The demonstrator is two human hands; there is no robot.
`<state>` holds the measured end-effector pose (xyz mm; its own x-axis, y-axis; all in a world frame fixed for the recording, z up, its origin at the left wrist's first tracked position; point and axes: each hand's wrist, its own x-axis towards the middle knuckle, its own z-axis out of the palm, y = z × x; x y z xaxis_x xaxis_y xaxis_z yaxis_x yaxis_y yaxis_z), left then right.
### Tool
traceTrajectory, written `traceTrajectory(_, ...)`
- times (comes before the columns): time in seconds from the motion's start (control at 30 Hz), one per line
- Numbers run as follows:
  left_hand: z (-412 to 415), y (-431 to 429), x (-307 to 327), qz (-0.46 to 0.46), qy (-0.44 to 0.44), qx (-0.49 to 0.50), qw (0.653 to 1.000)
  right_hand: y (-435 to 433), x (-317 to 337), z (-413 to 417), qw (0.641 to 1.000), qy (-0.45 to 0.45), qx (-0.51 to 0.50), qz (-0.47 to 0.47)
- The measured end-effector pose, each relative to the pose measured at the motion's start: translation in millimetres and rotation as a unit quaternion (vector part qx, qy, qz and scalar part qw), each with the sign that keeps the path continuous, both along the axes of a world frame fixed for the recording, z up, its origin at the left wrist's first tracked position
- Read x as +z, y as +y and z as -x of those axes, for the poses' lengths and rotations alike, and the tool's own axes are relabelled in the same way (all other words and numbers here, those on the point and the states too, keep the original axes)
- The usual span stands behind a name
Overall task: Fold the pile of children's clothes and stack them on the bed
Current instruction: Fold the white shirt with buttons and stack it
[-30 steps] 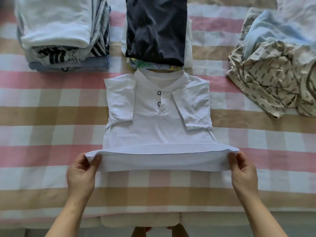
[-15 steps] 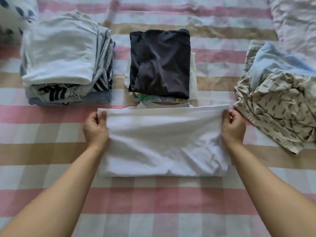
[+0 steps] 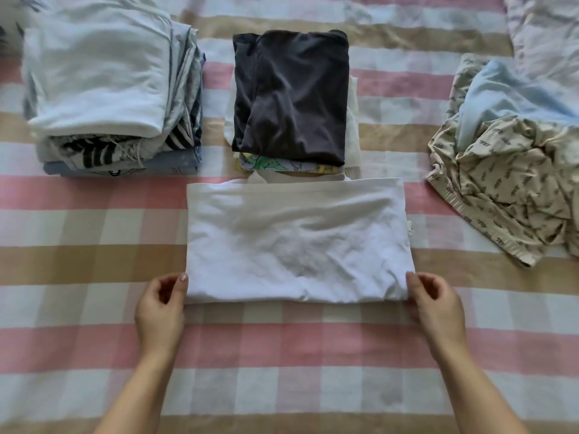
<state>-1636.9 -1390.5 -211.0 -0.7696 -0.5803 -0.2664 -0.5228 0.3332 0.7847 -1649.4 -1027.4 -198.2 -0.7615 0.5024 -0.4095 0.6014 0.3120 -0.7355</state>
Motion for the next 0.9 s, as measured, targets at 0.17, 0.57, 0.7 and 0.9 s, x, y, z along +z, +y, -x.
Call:
traceTrajectory(0.17,-9,16,-2,-0.203,0.0,0.111,0.973,-14,3,-18,0.987,-0.014,-0.08,0.142)
traceTrajectory(0.57,6,24,7,-0.294,0.024,0.261,0.919,0,3,-4,0.967,-0.064,-0.101,0.227)
traceTrajectory(0.7,3,29,17,-0.32,0.02,0.282,0.904,-15,9,-9,0.961,-0.016,-0.161,0.224)
traceTrajectory(0.9,-59,25,28,-0.278,0.029,0.276,0.92,-12,20,-72,0.957,-0.034,-0.186,0.221)
